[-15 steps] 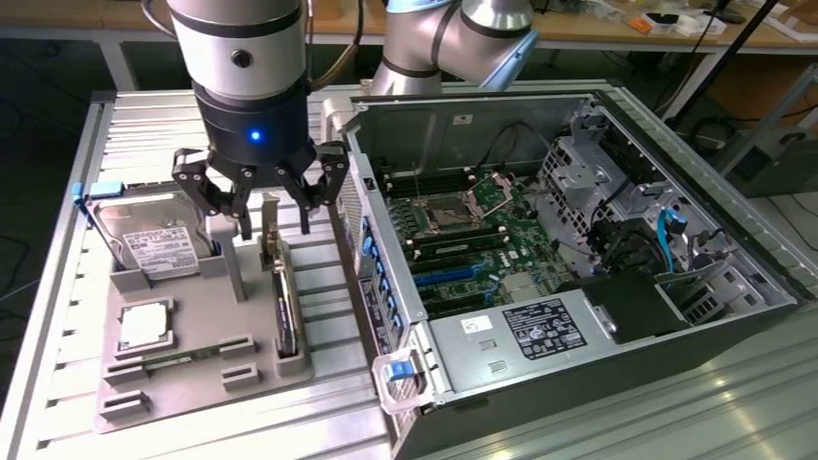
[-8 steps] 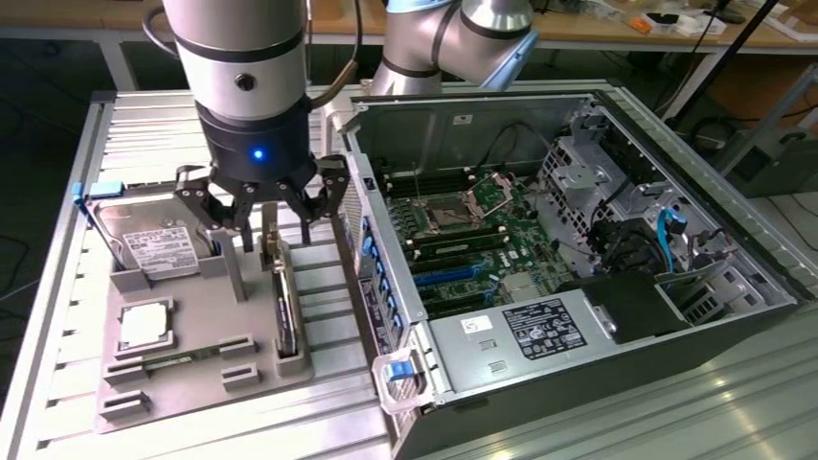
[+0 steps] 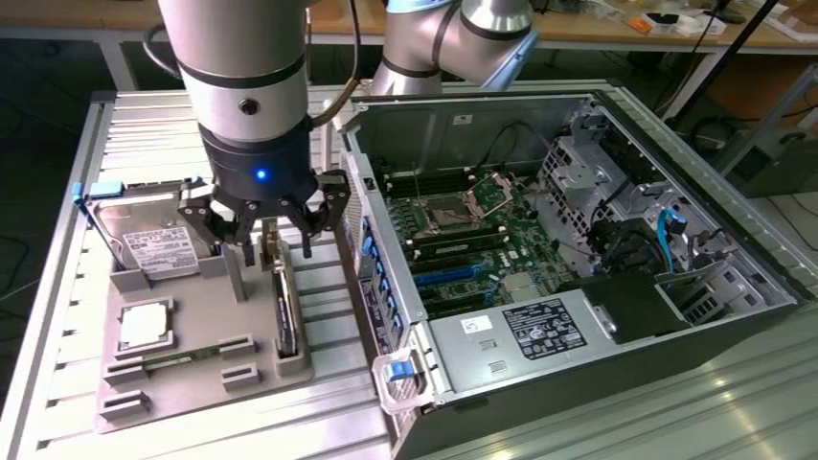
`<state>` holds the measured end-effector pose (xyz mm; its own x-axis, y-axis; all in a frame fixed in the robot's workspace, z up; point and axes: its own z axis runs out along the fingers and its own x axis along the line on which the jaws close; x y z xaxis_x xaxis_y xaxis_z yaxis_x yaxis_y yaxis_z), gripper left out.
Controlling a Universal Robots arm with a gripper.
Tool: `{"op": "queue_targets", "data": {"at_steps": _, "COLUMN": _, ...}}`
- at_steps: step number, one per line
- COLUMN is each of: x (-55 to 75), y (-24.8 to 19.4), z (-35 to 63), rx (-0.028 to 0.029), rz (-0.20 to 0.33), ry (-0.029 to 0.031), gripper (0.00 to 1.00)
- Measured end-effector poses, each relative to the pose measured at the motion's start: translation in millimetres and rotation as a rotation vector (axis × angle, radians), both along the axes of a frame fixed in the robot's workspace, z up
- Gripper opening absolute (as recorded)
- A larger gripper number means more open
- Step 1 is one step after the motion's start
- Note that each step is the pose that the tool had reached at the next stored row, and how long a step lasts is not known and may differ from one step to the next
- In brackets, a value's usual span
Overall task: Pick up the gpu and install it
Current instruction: 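Pick up the gpu and move the gpu toward the slot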
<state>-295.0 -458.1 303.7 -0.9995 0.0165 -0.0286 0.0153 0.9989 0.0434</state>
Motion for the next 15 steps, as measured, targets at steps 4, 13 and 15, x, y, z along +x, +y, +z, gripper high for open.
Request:
{"op": "queue_targets", "data": {"at_steps": 4, "x": -0.2, "y": -3.8, "z": -5.4, "rx": 0.0001, "rz": 0.008, "ry": -0.0001, "gripper": 0.60}}
{"op": "queue_targets", "data": {"at_steps": 13, "x": -0.3, "y": -9.1, "z": -22.1, "rx": 0.0000, "rz": 0.026, "ry": 0.0001, "gripper": 0.60}}
{"op": "queue_targets", "data": {"at_steps": 15, "x": -0.3, "y": -9.8, "z": -25.8, "rx": 0.0001, "rz": 0.030, "ry": 0.0000, "gripper": 0.60}}
